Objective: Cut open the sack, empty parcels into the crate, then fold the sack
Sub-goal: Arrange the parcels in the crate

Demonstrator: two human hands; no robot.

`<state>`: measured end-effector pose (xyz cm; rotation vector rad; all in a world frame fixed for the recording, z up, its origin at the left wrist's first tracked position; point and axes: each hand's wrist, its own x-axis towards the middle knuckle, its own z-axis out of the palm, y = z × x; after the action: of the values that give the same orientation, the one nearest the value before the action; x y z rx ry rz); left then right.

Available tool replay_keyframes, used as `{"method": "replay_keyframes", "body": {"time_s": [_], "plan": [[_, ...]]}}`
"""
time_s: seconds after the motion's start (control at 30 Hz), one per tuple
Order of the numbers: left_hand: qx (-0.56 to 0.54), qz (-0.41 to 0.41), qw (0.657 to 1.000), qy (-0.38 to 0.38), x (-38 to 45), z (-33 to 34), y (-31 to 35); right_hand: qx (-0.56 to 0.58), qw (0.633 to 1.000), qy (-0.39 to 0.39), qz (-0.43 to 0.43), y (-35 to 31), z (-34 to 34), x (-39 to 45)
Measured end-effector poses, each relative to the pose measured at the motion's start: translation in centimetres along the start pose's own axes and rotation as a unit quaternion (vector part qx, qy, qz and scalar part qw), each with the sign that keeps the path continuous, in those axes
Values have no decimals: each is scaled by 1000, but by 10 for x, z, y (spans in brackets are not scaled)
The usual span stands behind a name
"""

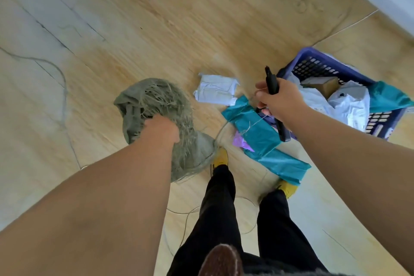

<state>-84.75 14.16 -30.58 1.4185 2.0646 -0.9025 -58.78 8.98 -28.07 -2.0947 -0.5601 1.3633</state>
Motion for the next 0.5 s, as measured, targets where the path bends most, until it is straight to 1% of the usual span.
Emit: {"method": "replay_keyframes", "body": {"time_s": [0.07, 0.13, 0.17, 0.27, 0.3, 0.33, 0.37, 0.4, 0.43, 0.47, 0.5], "plan": [[41, 45, 998, -31, -8, 0, 17, -2, 1000, 20, -3, 7, -13, 1], [56, 117, 991, -29, -18, -2, 40, -4, 998, 55, -6, 18, -28, 3], [58, 141, 988, -22, -19, -2, 52, -11, 997, 77, -9, 24, -35, 3], [32, 192, 980, 41, -34, -1, 91, -32, 989, 144, 0, 46, -60, 1], [13, 216, 975, 58, -40, 2, 106, -31, 987, 158, 8, 53, -69, -1], [-30, 233, 970, 55, -49, 5, 122, -33, 985, 169, 14, 62, -79, -3], [-90, 245, 965, 30, -59, 10, 139, -42, 983, 179, 19, 70, -90, -4], [-167, 240, 956, -20, -69, 17, 157, -55, 981, 187, 21, 81, -101, -4], [-260, 212, 938, -89, -79, 25, 176, -68, 979, 192, 21, 92, -113, -3], [-342, 160, 912, -160, -92, 32, 193, -84, 978, 190, 22, 103, -124, -1], [-392, 112, 887, -218, -104, 40, 208, -109, 977, 183, 25, 115, -135, 1]]}}
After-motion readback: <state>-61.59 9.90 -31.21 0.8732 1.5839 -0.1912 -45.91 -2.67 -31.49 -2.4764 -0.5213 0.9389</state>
